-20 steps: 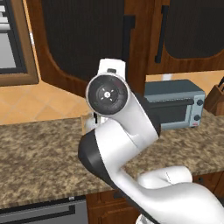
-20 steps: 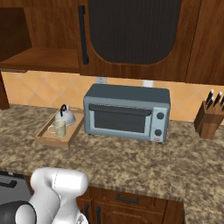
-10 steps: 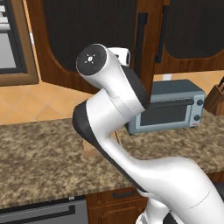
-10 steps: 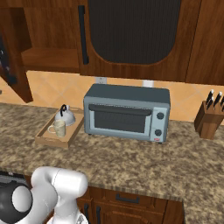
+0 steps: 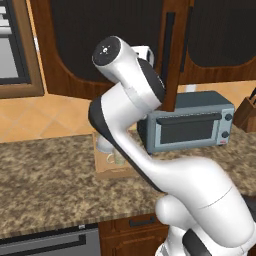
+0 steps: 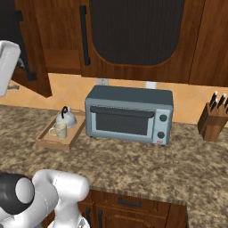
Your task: Pick the kettle from the counter and place it on the tray. Then pick the mug from the cabinet and place it on the tray. Then close the cabinet doors.
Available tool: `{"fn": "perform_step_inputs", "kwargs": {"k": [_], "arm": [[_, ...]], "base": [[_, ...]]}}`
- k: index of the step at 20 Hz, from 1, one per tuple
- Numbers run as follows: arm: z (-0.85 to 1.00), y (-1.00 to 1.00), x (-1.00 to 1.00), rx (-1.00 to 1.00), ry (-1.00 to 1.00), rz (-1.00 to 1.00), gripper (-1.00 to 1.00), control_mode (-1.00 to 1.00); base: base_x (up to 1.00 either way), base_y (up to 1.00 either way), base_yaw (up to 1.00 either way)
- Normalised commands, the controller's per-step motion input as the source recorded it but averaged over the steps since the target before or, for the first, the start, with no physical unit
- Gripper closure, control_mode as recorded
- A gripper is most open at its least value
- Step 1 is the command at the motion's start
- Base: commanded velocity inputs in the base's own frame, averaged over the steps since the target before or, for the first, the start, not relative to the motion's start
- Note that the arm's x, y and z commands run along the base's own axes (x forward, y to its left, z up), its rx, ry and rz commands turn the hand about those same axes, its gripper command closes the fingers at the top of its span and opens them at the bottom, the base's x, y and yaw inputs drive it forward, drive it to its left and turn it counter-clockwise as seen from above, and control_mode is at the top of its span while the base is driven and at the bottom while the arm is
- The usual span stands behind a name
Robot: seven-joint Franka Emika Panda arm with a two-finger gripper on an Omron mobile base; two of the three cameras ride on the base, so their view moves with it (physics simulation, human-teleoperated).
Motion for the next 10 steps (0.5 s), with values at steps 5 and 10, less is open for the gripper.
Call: {"fn": "perform_step_inputs", "kwargs": {"k": [5,10], "arm": [[-0.21,-0.43,0.72,0.0,0.0,0.03,-1.0,-1.0],[-0.21,-0.28,0.74,0.0,0.0,0.08,-1.0,-1.0]], "base": [[0.0,0.0,0.0],[0.0,0.0,0.0]]}}
